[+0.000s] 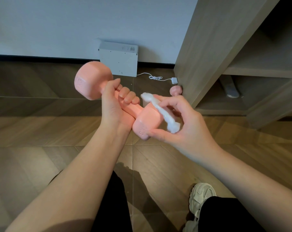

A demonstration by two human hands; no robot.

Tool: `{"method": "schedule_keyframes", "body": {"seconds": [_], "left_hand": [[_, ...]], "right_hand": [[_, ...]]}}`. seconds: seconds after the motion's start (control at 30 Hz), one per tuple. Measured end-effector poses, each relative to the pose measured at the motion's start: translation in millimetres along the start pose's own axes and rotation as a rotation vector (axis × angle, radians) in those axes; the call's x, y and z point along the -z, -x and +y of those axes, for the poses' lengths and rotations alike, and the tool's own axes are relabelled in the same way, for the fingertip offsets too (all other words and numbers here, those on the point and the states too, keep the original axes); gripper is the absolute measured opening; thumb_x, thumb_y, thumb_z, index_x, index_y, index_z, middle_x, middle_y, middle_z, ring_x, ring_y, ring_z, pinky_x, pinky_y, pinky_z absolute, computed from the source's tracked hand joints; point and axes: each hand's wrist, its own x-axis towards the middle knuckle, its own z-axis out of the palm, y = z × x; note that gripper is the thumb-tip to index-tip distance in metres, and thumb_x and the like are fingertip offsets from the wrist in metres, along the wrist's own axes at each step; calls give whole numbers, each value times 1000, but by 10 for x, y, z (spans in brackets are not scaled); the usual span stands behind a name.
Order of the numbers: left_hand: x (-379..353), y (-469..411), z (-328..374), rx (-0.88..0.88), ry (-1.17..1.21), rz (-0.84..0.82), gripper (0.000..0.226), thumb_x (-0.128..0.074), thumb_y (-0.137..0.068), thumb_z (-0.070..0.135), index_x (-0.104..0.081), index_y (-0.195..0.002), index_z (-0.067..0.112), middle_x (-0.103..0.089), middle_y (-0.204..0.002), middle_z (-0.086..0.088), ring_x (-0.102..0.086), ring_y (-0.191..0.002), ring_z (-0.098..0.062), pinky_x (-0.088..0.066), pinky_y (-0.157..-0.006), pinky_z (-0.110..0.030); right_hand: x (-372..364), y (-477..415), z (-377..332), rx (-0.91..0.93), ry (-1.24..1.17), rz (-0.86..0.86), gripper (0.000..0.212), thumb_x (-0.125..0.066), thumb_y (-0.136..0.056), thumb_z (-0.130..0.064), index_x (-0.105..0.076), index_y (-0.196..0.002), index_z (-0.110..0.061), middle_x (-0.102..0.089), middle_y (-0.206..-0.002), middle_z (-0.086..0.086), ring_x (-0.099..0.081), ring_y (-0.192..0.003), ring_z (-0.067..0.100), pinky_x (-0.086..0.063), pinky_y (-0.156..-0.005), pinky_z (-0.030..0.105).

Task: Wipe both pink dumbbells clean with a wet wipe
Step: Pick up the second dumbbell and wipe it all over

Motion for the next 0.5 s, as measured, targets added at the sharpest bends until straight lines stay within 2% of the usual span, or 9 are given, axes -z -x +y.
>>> {"method": "schedule_keyframes", "body": {"seconds": [0.07,0.1,0.2,0.27,0.33,0.4,0.43,0.5], "left_hand": [[6,-4,13,-2,-11,-9,32,-54,-90,17,-39,-63,18,-28,-49,7,-26,-39,-9,-29,-41,-21],[10,-6,19,-5,-21,-11,32,-54,-90,17,-39,-63,19,-28,-49,7,-26,-40,-9,-29,-42,-21],[15,-16,25,-29,-61,-15,32,-54,-90,17,-38,-63,19,-28,-50,6,-25,-41,-9,-29,-44,-21],[12,-21,18,-39,-85,-18,32,-54,-91,17,-38,-63,19,-27,-50,6,-25,-41,-9,-29,-44,-21],[6,-22,10,-28,-87,-21,31,-53,-91,17,-38,-63,19,-28,-49,7,-25,-41,-9,-28,-44,-21],[7,-32,7,-2,-56,-21,32,-54,-90,17,-38,-62,19,-28,-48,7,-26,-41,-9,-29,-43,-21],[10,-37,9,16,-37,-20,32,-54,-89,17,-38,-62,19,-28,-48,8,-26,-40,-9,-29,-43,-21],[15,-44,8,42,-12,-20,33,-54,-89,18,-37,-61,19,-28,-48,8,-26,-40,-9,-29,-44,-21]], "right_hand": [[16,18,-4,99,99,-61,64,-81,-74,-41,-55,-127,-18,-45,-144,-8,-39,-135,0,-33,-105,14],[23,25,-6,135,161,-96,67,-76,-77,-45,-53,-133,-16,-40,-148,-5,-35,-139,3,-32,-109,19],[40,8,-29,89,379,-136,71,-52,-83,-61,-45,-143,-24,-35,-146,-8,-30,-138,5,-34,-108,42],[28,5,-34,84,533,-120,74,-49,-82,-67,-41,-145,-27,-30,-150,-9,-25,-140,7,-29,-110,51],[17,24,-17,133,514,-110,81,-59,-80,-63,-35,-148,-25,-23,-157,-10,-18,-147,9,-24,-117,49],[6,42,-19,119,305,-91,86,-74,-78,-49,-31,-148,-23,-27,-157,-11,-22,-147,7,-25,-119,34],[1,48,-11,119,228,-79,84,-78,-77,-41,-35,-146,-20,-32,-155,-8,-27,-145,7,-27,-118,29],[-2,58,17,187,240,-73,76,-79,-78,-33,-43,-142,-14,-38,-153,-3,-31,-144,9,-29,-117,31]]}}
